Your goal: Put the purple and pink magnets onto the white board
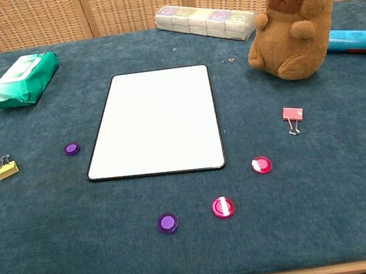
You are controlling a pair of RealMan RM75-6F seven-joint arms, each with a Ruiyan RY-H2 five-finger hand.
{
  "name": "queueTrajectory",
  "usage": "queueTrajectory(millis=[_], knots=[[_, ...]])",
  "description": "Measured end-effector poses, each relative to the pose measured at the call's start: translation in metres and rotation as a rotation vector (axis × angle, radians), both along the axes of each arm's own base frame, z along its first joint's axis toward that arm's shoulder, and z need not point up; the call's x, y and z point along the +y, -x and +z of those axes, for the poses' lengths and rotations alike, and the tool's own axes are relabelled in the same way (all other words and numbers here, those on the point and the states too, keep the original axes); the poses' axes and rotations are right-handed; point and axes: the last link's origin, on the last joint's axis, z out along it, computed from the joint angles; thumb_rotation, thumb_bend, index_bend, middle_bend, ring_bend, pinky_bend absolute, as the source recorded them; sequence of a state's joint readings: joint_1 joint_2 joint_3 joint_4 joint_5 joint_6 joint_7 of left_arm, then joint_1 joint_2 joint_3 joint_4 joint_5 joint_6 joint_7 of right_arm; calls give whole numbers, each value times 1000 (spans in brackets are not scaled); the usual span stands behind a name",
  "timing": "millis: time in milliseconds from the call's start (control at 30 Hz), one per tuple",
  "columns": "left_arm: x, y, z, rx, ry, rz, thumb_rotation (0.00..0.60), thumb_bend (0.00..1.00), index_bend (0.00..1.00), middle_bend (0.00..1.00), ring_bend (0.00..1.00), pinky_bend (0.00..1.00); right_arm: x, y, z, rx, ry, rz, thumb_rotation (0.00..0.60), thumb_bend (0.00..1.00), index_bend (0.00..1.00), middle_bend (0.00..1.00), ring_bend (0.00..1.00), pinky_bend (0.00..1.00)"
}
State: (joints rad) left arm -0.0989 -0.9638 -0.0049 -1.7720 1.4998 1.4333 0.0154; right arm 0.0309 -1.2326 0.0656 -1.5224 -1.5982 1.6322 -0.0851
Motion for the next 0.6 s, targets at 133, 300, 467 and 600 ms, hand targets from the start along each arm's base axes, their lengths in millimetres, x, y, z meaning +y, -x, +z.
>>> queueTrajectory(millis=[133,300,467,600], knots=[[0,0,0,-6,-5,-19,600,0,0,0,0,0,1,-1,1,-8,-8,-4,600,0,0,0,0,0],[3,-6,-5,-50,22,-70,600,0,0,0,0,0,1,-2,3,-36,-18,-12,600,0,0,0,0,0],[17,-30,-20,-97,132,-208,600,0,0,0,0,0,-1,0,5,-58,-36,-33,600,0,0,0,0,0],[32,-60,-44,-116,297,-337,600,0,61,0,0,0,-2,0,5,-76,-54,-45,600,0,0,0,0,0]])
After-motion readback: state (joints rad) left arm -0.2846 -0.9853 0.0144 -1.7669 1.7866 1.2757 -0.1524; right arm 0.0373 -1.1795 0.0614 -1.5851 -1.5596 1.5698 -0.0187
